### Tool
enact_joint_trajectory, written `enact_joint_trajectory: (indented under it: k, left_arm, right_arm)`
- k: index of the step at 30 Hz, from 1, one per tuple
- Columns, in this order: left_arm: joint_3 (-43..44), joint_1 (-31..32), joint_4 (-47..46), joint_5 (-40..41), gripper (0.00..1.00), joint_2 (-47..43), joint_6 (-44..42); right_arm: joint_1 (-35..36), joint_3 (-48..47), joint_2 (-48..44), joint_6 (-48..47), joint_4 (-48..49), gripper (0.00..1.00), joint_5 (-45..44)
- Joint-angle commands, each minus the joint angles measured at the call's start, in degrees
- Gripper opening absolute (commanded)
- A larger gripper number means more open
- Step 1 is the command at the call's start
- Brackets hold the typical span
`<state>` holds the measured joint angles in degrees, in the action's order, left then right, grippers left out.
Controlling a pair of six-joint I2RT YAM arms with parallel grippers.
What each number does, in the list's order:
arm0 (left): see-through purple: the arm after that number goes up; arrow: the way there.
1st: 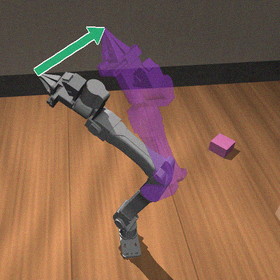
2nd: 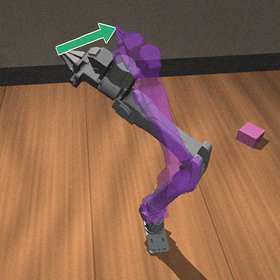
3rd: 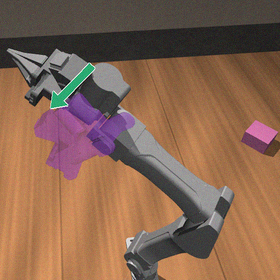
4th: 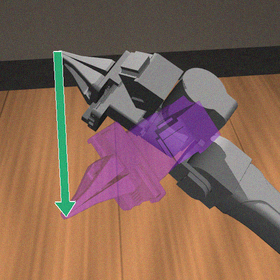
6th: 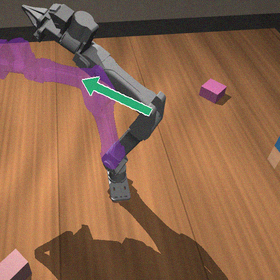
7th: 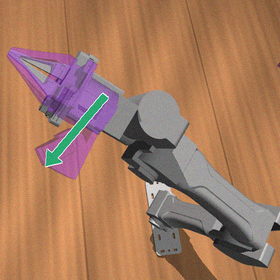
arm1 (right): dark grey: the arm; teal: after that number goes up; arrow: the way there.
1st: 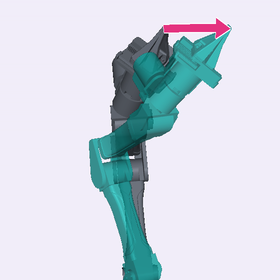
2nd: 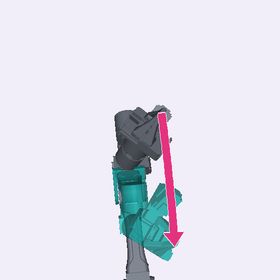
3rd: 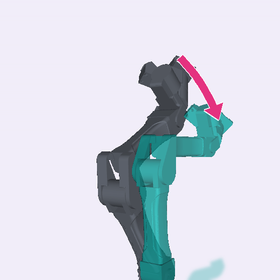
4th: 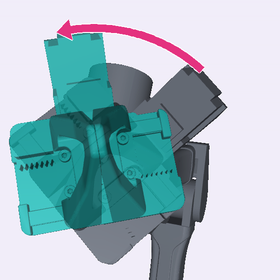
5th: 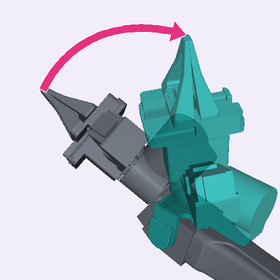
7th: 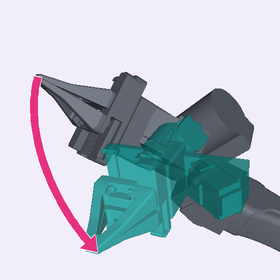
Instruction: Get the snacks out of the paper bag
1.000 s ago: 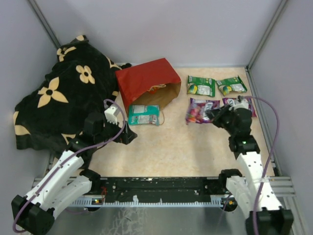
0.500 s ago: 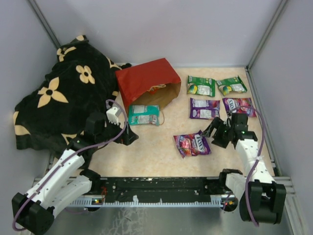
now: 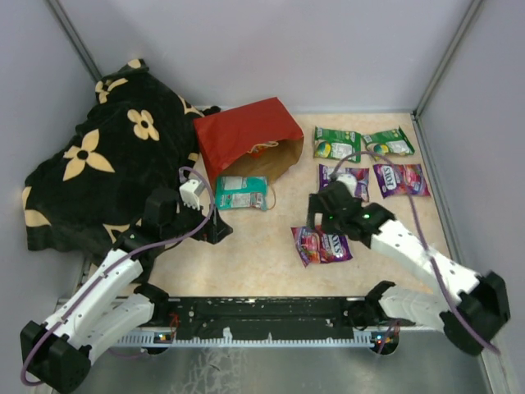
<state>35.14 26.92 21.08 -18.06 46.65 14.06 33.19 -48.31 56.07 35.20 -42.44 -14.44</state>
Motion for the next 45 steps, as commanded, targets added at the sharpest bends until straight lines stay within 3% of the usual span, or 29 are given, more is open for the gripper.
enact_joint_trajectory:
  k: [1,5,9,16,22,28,33,40,45]
  left_arm:
    - [0.46,0.34,0.09,0.18,1.00,-0.15,-0.36]
    - [0.44,0.44,0.18,0.76,1.00,-0.42,-0.27]
    - [0.46,0.59,0.19,0.99,1.00,-0.31,-0.31]
    - [0.29,0.72,-0.07,0.19,1.00,0.01,-0.27]
    - [0.26,0.85,-0.16,-0.60,1.00,0.48,-0.27]
    - [0.28,1.11,-0.21,-0.43,1.00,0.44,-0.27]
    - [0.28,1.52,-0.24,-0.55,1.00,0.53,-0.27]
    - [0.24,2.51,-0.16,-0.16,1.00,0.78,-0.18]
    - [0.28,3.02,-0.08,0.21,1.00,1.15,-0.17]
  right_arm:
    - [8.05,3.34,10.22,6.84,3.08,0.99,-6.45]
    - [8.07,7.55,14.73,6.86,14.11,0.99,-2.47]
    - [5.32,8.50,19.55,4.87,17.68,0.99,-1.33]
    - [-9.73,14.06,20.17,2.35,21.70,0.99,2.11]
    - [-22.16,18.32,13.99,4.67,22.27,0.99,2.25]
    - [-25.09,18.97,7.93,16.61,13.53,0.99,-10.75]
    - [-27.84,12.97,13.06,27.17,1.10,0.99,-18.92]
    - [-40.06,4.68,26.78,33.16,-5.80,0.99,-14.49]
    - [-45.43,3.84,29.65,33.94,-1.64,0.99,-9.89]
